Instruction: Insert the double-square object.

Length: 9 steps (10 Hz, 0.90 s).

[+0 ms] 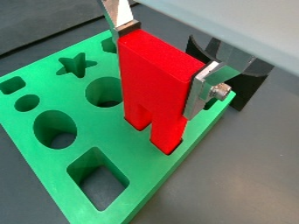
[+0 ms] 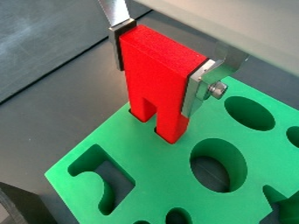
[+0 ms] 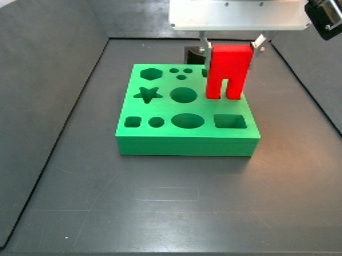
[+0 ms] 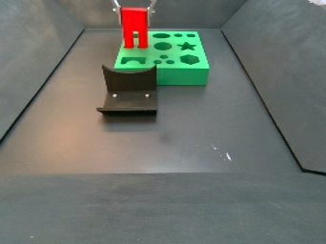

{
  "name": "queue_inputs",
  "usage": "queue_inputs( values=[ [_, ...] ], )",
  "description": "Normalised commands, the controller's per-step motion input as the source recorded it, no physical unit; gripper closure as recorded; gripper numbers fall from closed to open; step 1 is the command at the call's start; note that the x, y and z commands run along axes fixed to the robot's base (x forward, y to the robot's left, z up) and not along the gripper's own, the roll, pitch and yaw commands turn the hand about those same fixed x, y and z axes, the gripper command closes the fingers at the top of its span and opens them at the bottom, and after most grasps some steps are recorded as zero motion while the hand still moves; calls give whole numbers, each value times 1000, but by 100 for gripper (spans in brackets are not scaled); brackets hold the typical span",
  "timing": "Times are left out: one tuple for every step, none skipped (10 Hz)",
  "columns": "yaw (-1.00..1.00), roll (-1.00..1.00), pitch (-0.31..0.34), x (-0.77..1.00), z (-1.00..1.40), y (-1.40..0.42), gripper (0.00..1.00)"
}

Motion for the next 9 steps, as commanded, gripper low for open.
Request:
queue_inputs(
  values=[
    [0,-49,9,154,-411,0,100],
    [0,0,30,237,-520,0,100],
    [0,0,51,226,-386,-11,100],
    [0,17,51,229,-346,0,100],
    [0,30,44,209,-323,-14,100],
    [0,0,31,177,-246,0,100],
    [0,0,0,80,-231,0,100],
    [0,0,0,37,-57,0,100],
    [0,0,33,77,0,0,100]
  ],
)
